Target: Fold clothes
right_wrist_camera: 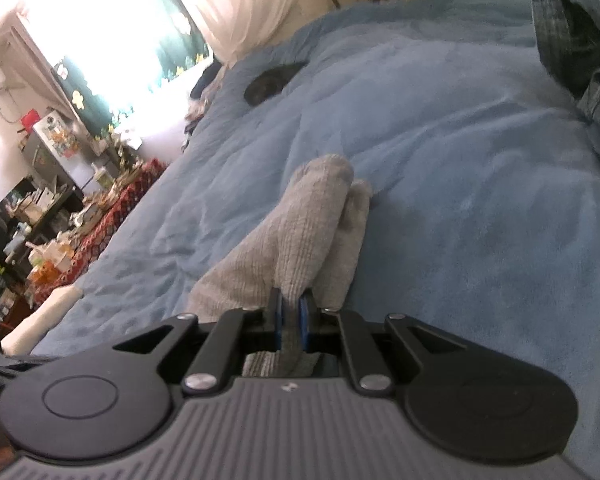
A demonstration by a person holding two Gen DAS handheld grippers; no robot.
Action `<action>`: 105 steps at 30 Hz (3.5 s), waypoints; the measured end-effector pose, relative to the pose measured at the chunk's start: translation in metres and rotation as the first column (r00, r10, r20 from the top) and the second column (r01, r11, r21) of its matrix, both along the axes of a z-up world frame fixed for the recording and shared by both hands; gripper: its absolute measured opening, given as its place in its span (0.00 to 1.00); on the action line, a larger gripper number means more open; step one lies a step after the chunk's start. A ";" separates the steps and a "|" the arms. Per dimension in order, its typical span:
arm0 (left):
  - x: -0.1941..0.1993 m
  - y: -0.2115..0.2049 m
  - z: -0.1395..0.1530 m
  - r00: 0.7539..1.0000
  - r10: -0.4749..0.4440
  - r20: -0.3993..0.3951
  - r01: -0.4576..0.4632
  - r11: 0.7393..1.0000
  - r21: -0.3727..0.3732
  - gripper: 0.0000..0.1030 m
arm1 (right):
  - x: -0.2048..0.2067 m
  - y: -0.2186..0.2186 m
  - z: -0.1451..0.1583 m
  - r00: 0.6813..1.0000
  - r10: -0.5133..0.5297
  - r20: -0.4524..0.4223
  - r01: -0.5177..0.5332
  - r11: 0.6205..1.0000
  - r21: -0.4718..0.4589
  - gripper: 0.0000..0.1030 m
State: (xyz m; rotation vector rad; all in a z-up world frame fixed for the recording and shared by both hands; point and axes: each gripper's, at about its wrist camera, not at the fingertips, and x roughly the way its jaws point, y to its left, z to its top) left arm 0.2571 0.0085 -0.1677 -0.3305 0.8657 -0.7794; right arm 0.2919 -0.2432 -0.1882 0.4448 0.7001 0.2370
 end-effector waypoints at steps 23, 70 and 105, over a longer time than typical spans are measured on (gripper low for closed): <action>0.002 -0.024 0.008 0.995 -0.043 0.092 0.032 0.992 0.121 0.17 | -0.031 0.060 0.012 0.961 0.274 -0.033 -0.272 0.920 -0.281 0.11; 0.113 0.003 0.003 0.979 -0.043 0.197 0.040 0.999 0.021 0.06 | 0.026 -0.025 0.036 1.000 0.030 0.000 -0.029 0.971 -0.239 0.21; 0.037 -0.018 0.011 0.849 -0.203 0.487 0.064 0.956 0.287 0.23 | 0.138 -0.046 0.043 0.975 0.204 -0.086 -0.204 0.979 0.014 0.10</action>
